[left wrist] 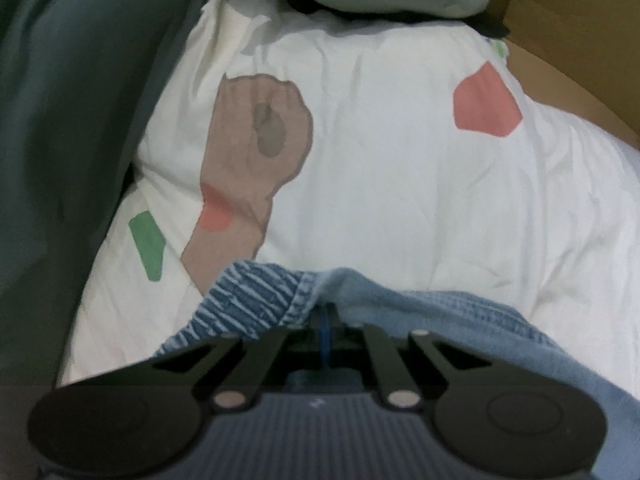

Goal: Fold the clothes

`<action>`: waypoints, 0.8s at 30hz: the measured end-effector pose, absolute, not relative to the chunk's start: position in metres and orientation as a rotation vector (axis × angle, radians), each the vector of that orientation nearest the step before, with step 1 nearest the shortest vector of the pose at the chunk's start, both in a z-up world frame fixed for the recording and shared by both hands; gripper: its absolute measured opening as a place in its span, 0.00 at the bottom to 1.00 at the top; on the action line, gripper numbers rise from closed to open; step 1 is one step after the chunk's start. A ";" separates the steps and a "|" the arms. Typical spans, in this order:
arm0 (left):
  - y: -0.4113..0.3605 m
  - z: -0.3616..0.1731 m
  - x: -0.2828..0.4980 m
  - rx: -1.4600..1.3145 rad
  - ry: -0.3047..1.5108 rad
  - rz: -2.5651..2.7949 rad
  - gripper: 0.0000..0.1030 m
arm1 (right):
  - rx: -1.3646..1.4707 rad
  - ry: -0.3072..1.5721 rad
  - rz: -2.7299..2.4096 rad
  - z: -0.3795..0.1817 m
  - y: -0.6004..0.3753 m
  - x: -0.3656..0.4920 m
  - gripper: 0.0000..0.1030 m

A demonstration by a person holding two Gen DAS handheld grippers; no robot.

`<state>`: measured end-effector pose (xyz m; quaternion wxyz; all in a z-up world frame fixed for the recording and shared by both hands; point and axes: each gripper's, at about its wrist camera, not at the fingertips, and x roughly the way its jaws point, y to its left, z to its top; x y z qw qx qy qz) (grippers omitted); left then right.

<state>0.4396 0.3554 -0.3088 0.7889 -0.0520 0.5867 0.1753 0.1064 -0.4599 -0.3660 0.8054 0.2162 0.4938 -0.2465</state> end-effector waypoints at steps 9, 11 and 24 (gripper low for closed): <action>0.317 -0.284 0.452 0.000 1.305 0.399 0.21 | 0.462 0.982 -0.403 -0.363 -0.487 0.105 0.34; 0.304 -0.277 0.454 0.038 1.316 0.392 0.21 | 0.457 0.965 -0.398 -0.363 -0.488 0.106 0.34; 0.223 -0.250 0.425 0.083 1.391 0.329 0.35 | 0.492 0.994 -0.234 -0.332 -0.478 0.096 0.35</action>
